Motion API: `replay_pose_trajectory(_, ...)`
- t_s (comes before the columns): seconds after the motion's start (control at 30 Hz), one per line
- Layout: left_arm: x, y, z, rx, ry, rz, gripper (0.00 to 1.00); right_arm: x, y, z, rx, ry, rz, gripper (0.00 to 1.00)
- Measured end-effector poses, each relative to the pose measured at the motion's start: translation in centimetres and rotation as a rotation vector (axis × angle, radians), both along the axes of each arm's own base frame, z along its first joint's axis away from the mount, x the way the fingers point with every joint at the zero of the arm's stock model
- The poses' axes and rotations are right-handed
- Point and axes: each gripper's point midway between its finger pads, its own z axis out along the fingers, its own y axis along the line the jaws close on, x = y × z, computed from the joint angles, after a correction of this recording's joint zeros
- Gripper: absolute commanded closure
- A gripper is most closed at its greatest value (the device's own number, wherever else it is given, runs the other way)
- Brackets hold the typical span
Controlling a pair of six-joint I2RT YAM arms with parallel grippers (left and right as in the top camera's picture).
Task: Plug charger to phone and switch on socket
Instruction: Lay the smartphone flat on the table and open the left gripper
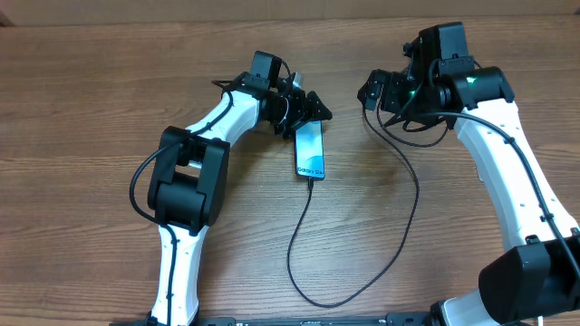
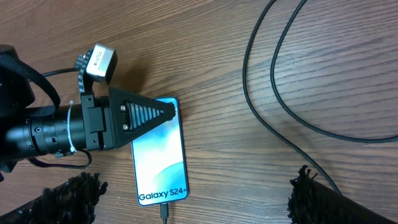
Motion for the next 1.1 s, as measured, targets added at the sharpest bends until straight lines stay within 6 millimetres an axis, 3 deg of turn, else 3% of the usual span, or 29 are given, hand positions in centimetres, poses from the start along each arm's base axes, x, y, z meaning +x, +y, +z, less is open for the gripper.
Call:
replay_pose_trajectory(0.07,0.0,-0.1,0.2,-0.005,0.000,-0.003,0.15,0.0,0.0,0.0,0.000,0.000,0.000,0.00)
replay_pose_trajectory(0.13,-0.1,-0.1,0.3,-0.010,-0.001,-0.006,0.00,0.0,0.0,0.0,0.000,0.001,0.000,0.00)
replay_pose_trajectory(0.67,0.1,0.0,0.8,-0.007,0.024,0.026,0.00,0.0,0.0,0.0,-0.002,0.001,0.003,0.00)
replay_pose_trajectory(1.1,-0.2,1.6,0.4,0.117,0.086,0.080,0.00,-0.1,0.0,0.0,-0.002,0.001,0.004,0.00)
